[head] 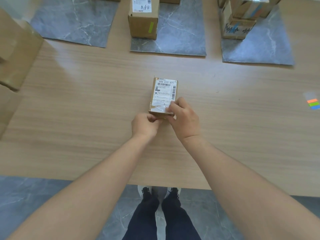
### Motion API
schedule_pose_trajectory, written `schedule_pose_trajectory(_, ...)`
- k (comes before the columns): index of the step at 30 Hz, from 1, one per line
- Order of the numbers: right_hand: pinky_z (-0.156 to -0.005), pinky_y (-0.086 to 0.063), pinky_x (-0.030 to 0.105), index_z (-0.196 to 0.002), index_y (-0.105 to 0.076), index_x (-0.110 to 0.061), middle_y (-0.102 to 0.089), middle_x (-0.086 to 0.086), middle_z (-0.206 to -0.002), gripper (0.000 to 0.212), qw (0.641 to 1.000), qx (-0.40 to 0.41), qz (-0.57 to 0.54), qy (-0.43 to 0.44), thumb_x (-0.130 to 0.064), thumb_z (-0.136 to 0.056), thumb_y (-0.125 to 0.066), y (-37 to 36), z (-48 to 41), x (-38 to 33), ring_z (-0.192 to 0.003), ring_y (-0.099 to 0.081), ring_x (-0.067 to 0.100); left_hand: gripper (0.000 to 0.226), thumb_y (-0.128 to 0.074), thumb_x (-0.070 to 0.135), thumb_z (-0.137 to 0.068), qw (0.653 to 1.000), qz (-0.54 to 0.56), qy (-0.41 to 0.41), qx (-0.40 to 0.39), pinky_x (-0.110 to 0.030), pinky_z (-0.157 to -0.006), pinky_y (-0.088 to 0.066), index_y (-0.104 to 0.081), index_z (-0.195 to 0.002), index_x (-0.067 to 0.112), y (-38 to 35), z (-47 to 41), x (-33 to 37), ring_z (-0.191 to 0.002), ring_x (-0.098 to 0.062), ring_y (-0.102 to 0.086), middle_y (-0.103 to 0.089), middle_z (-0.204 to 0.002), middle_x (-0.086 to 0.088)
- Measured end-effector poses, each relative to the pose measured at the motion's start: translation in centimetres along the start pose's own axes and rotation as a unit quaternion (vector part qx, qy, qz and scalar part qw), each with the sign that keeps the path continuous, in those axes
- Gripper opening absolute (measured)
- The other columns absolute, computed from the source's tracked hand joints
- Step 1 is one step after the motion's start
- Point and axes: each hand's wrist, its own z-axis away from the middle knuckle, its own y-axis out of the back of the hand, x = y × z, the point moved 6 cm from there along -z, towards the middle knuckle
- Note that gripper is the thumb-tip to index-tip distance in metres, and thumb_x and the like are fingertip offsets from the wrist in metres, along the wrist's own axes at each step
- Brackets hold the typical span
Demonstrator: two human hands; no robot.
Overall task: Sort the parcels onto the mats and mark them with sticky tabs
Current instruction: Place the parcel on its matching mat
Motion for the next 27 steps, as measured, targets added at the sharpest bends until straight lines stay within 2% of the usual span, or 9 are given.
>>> schedule_pose_trajectory(3,-0.044,-0.043,0.032,-0.083,-0.057,-0.012,-0.057,0.005,-0.092,0.035,0.999,0.003,0.037,0.02,0.003,-0.063,-0.082,-0.4,0.0,-0.4,-0.08,-0.058,0.032,0.013,-0.067,0.028,-0.075,0.998,-0.011,0.033,0.049,-0.031,-0.076,-0.059,-0.074,-0.075,0.018,2.4,-0.5,-1.3,-0.073,-0.018,-0.071,-0.074,-0.071,0.004)
schedule_pose_trajectory(5,-0.043,-0.039,0.031,-0.083,-0.053,-0.011,-0.055,0.007,-0.092,0.039,0.998,0.016,0.059,0.03,0.006,-0.06,-0.079,-0.7,0.1,-0.6,-0.077,-0.056,0.032,0.016,-0.061,0.03,-0.076,0.995,0.053,0.043,0.067,-0.04,-0.078,-0.061,-0.07,-0.074,0.017,3.7,-0.8,-1.4,-0.076,-0.021,-0.074,-0.073,-0.072,0.003)
schedule_pose_trajectory(7,-0.044,-0.04,0.032,-0.086,-0.055,-0.01,-0.053,0.007,-0.095,0.036,0.998,0.014,0.061,0.024,0.004,-0.064,-0.08,-0.8,0.1,-0.5,-0.078,-0.055,0.033,0.021,-0.053,0.024,-0.089,0.985,0.155,0.046,0.052,-0.042,-0.084,-0.061,-0.073,-0.089,0.018,4.2,-0.9,-0.4,-0.087,-0.022,-0.072,-0.073,-0.087,0.001)
schedule_pose_trajectory(9,-0.051,-0.046,0.033,-0.093,-0.059,-0.013,-0.052,0.003,-0.103,0.035,1.0,-0.013,0.014,0.006,-0.012,-0.071,-0.086,-0.5,0.1,-0.2,-0.085,-0.059,0.028,0.036,-0.041,0.021,-0.097,0.972,0.23,0.053,0.012,-0.037,-0.094,-0.056,-0.072,-0.112,0.013,3.9,-0.9,0.9,-0.104,-0.02,-0.067,-0.071,-0.111,-0.001)
schedule_pose_trajectory(11,-0.066,-0.052,0.032,-0.106,-0.062,-0.019,-0.051,-0.002,-0.116,0.034,0.992,-0.013,-0.112,-0.06,-0.035,-0.083,-0.082,0.3,0.5,0.0,-0.094,-0.06,0.017,0.043,-0.034,0.026,-0.1,0.961,0.27,0.055,-0.029,-0.029,-0.097,-0.049,-0.07,-0.118,0.013,3.4,-0.9,2.2,-0.111,-0.014,-0.063,-0.069,-0.121,0.0)
schedule_pose_trajectory(14,-0.09,-0.056,0.042,-0.123,-0.061,-0.023,-0.061,-0.006,-0.125,0.03,0.907,0.013,-0.329,-0.262,-0.044,-0.102,-0.054,0.1,1.3,0.7,-0.104,-0.064,0.012,0.048,-0.025,0.034,-0.104,0.94,0.323,0.072,-0.078,-0.022,-0.084,-0.046,-0.067,-0.116,0.015,2.3,-0.4,3.4,-0.101,-0.01,-0.064,-0.071,-0.112,0.002)
schedule_pose_trajectory(16,-0.095,-0.054,0.051,-0.109,-0.069,-0.028,-0.074,-0.005,-0.111,0.033,0.863,-0.005,-0.396,-0.313,-0.046,-0.102,-0.042,-0.4,1.3,0.4,-0.102,-0.069,0.015,0.051,-0.024,0.037,-0.104,0.935,0.335,0.077,-0.084,-0.025,-0.084,-0.046,-0.067,-0.118,0.013,2.3,0.2,4.1,-0.098,-0.012,-0.065,-0.072,-0.108,0.002)
schedule_pose_trajectory(20,-0.095,-0.055,0.054,-0.099,-0.073,-0.035,-0.077,-0.006,-0.104,0.038,0.859,-0.007,-0.41,-0.306,-0.046,-0.095,-0.037,1.4,-0.2,-0.7,-0.103,-0.071,0.018,0.05,-0.025,0.04,-0.104,0.945,0.311,0.051,-0.083,-0.032,-0.091,-0.048,-0.071,-0.1,0.018,3.7,1.6,6.5,-0.087,-0.016,-0.064,-0.074,-0.093,0.007)
schedule_pose_trajectory(27,-0.097,-0.054,0.047,-0.111,-0.072,-0.032,-0.073,-0.008,-0.112,0.042,0.875,0.021,-0.394,-0.28,-0.047,-0.093,-0.037,9.8,-3.3,-4.6,-0.106,-0.068,0.014,0.052,-0.025,0.043,-0.103,0.962,0.26,-0.02,-0.084,-0.036,-0.092,-0.049,-0.07,-0.104,0.019,7.3,6.2,14.8,-0.089,-0.02,-0.064,-0.073,-0.105,0.002)
